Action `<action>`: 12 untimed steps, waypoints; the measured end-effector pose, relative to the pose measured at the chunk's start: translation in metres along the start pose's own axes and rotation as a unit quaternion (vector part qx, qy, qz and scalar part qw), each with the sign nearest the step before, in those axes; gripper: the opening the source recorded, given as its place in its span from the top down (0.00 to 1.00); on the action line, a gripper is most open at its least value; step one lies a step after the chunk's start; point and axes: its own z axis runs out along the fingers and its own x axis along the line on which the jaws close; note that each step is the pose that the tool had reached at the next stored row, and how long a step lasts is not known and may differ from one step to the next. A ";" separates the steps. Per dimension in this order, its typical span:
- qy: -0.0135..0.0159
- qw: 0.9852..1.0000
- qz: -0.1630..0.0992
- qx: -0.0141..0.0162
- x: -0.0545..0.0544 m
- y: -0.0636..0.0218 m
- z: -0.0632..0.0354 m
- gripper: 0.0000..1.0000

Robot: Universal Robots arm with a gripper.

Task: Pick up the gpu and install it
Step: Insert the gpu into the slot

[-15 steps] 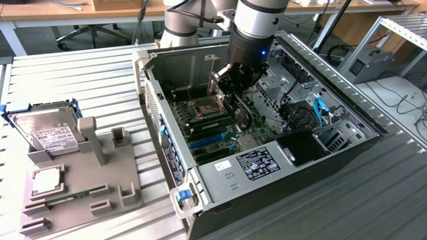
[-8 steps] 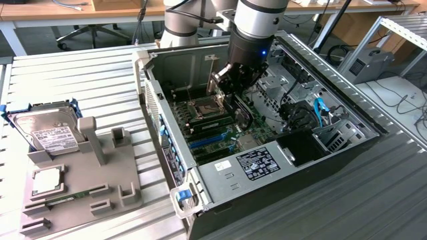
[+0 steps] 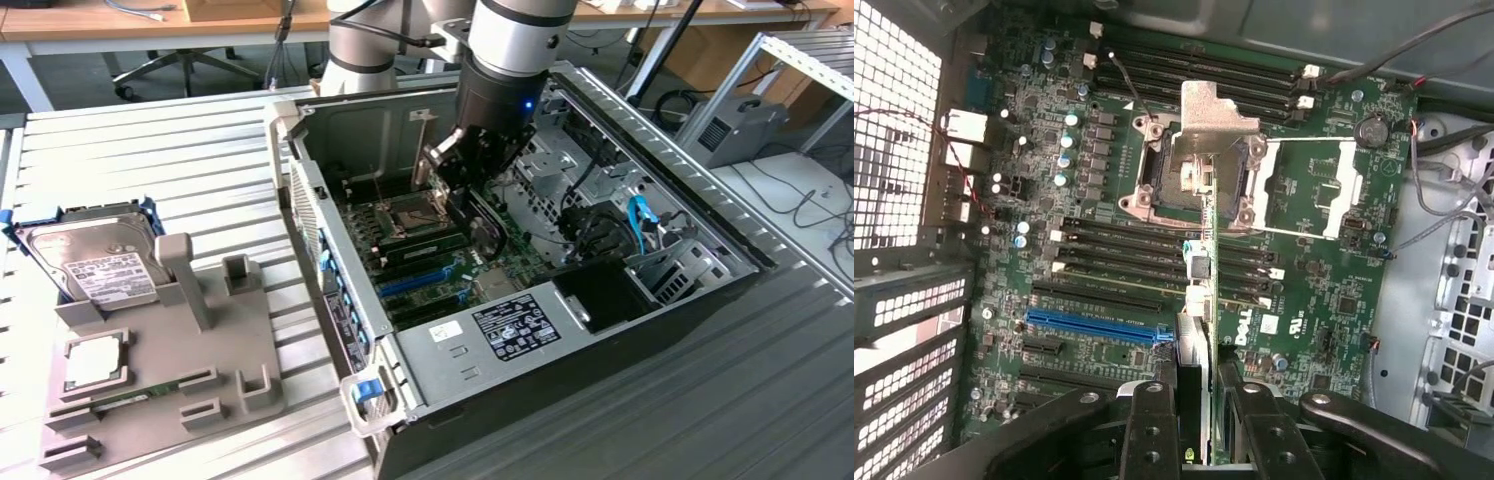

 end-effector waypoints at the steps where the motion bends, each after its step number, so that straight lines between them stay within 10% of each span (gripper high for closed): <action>1: 0.000 1.000 -0.001 0.000 0.000 0.0000 0.0000 0.74; 12: 0.000 1.000 -0.021 -0.001 0.000 0.0002 0.0000 0.74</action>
